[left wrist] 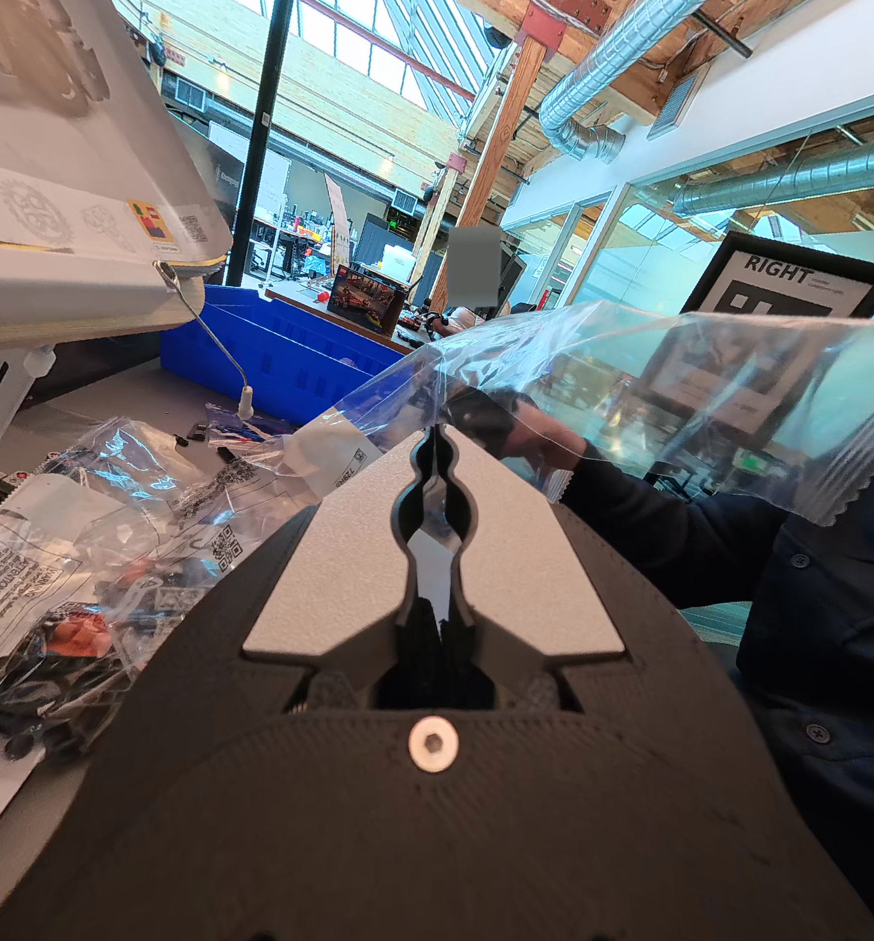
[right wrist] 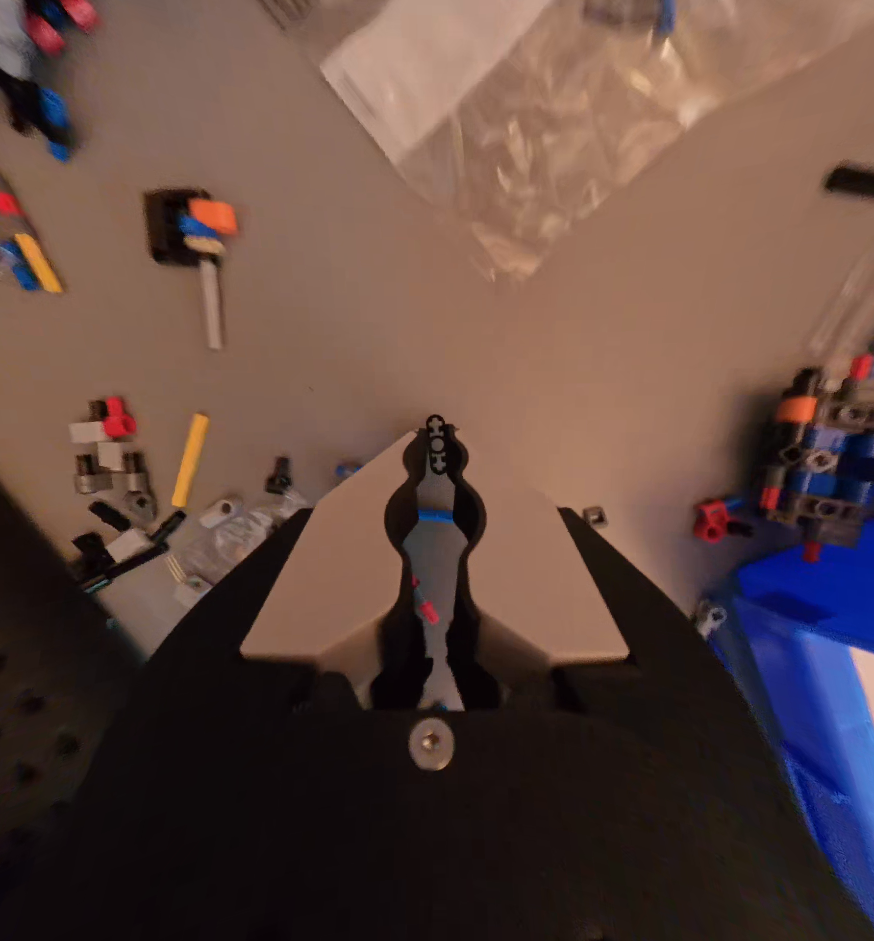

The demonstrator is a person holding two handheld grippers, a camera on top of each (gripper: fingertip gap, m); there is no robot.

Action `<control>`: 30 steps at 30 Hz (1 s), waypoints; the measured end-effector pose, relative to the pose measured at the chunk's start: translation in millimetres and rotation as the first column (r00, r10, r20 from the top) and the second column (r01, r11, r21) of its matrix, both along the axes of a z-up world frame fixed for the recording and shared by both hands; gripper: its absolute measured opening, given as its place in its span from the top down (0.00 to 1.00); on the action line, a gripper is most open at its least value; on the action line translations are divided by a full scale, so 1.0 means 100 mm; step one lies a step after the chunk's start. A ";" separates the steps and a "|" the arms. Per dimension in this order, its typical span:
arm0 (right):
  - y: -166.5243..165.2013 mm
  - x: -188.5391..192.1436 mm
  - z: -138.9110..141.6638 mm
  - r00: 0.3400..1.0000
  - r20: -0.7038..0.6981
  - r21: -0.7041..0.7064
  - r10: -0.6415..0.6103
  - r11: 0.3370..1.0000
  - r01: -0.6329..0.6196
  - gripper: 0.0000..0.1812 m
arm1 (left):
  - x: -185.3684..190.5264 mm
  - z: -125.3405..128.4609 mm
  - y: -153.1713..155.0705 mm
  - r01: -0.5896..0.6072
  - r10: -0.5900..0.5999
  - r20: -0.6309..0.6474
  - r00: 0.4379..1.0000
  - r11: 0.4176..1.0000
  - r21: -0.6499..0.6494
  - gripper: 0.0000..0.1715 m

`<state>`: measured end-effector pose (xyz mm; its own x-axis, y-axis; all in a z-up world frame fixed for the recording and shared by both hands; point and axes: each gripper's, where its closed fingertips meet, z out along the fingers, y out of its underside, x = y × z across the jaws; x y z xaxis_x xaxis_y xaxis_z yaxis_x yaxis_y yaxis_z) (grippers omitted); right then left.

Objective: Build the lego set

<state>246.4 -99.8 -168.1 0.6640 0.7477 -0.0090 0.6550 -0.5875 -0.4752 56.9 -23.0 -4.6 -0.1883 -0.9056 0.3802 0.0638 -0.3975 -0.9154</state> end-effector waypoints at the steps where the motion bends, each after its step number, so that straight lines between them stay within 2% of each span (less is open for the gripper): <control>1: 0.02 -0.07 0.11 1.000 -0.028 0.034 0.013 0.999 -0.012 0.98 | 0.00 0.00 0.00 0.000 0.000 -0.001 1.000 1.000 0.000 1.00; 4: 0.04 -0.49 0.66 0.979 -0.159 0.197 0.128 0.976 -0.095 0.98 | 0.01 -0.01 0.00 0.002 -0.002 -0.004 1.000 1.000 0.000 1.00; 7: 0.05 -1.01 1.27 0.930 -0.250 0.367 0.269 0.915 -0.166 0.98 | 0.02 -0.02 -0.01 0.005 -0.005 -0.008 1.000 1.000 -0.001 1.00; 9: 0.11 -1.28 1.47 0.915 -0.242 0.420 0.323 0.885 -0.202 0.98 | 0.03 -0.03 -0.02 0.008 -0.008 -0.012 1.000 1.000 0.001 1.00; 11: 0.32 -1.40 1.52 0.934 -0.215 0.459 0.286 0.874 -0.162 0.94 | 0.03 -0.02 -0.03 0.011 -0.011 -0.014 1.000 1.000 0.003 1.00; 12: 0.36 -1.44 1.47 0.939 -0.200 0.435 0.279 0.884 -0.170 0.88 | 0.03 -0.02 -0.03 0.010 -0.010 -0.014 1.000 1.000 0.005 1.00; 13: 0.39 -1.46 1.42 0.944 -0.183 0.413 0.275 0.893 -0.180 0.86 | 0.02 -0.01 -0.03 0.010 -0.010 -0.010 1.000 1.000 0.005 1.00; 16: 0.35 -1.37 1.41 0.948 -0.172 0.434 0.268 0.884 -0.171 0.89 | 0.00 0.01 -0.02 0.006 -0.006 -0.007 1.000 1.000 0.007 1.00; 20: 0.24 -0.86 1.26 0.968 -0.193 0.374 0.158 0.924 -0.077 0.91 | 0.00 0.02 0.00 0.008 -0.008 0.003 1.000 1.000 0.002 1.00; 24: 0.04 -0.14 0.63 0.999 -0.043 0.161 0.004 0.987 0.003 0.89 | 0.02 0.01 -0.03 0.013 -0.013 -0.001 1.000 1.000 0.003 1.00; 27: -0.14 0.16 0.23 0.999 0.050 0.050 -0.004 0.999 0.002 0.88 | 0.02 0.01 -0.04 0.012 -0.012 -0.003 1.000 1.000 0.004 1.00; 30: -0.25 0.26 0.00 0.995 0.089 -0.018 0.037 0.999 -0.035 0.88 | 0.03 0.00 -0.04 0.011 -0.011 -0.005 1.000 1.000 0.004 1.00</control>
